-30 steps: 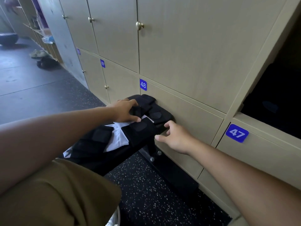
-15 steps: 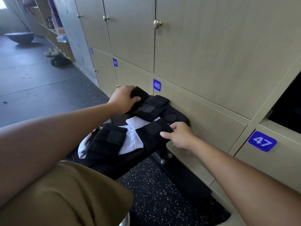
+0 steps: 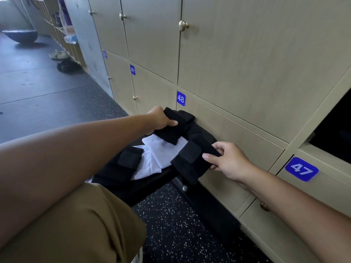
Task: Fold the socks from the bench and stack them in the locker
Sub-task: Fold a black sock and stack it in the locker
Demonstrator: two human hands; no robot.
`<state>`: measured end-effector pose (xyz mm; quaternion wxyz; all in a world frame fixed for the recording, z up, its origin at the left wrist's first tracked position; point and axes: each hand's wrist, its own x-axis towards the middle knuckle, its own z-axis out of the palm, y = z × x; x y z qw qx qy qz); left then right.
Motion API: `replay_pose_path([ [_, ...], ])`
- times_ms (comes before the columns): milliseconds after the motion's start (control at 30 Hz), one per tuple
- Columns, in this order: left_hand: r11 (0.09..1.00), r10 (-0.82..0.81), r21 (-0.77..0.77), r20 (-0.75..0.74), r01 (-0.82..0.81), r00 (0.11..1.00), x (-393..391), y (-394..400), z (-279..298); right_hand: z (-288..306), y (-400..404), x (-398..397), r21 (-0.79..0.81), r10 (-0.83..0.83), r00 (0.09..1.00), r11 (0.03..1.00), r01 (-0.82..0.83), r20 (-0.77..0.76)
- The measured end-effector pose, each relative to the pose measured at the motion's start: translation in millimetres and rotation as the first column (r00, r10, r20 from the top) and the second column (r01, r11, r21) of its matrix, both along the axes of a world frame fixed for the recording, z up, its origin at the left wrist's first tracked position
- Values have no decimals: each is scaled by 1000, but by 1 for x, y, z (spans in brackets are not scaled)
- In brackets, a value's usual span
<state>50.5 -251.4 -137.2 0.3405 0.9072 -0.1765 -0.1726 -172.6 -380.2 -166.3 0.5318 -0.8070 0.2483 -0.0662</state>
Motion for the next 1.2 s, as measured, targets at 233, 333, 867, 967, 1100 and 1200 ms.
replay_pose_path([
  [233, 992, -24, 126, 24, 21, 999, 2, -10, -14, 11, -17, -23, -35, 9, 1000, 999, -8, 17],
  [333, 996, -7, 92, 55, 2, 998, 0, -12, -10, 14, -22, -31, -26, 0, 999, 1000, 1, 32],
  [867, 972, -17, -235, 50, 28, 999, -25, -6, 32, 47, -38, -80, 155, -118, 984, 983, 97, 132],
  [967, 955, -97, -275, 55, 109, 994, -41, -6, 43, 55, -39, -91, 194, -158, 977, 973, 128, 145],
  [1100, 910, -196, -366, 38, 196, 980, -75, -12, 57, 66, -40, -107, 225, -212, 958, 960, 168, 191],
  [1200, 869, -285, -418, 13, 264, 958, -101, -14, 66, 73, -42, -119, 238, -236, 945, 954, 181, 227],
])
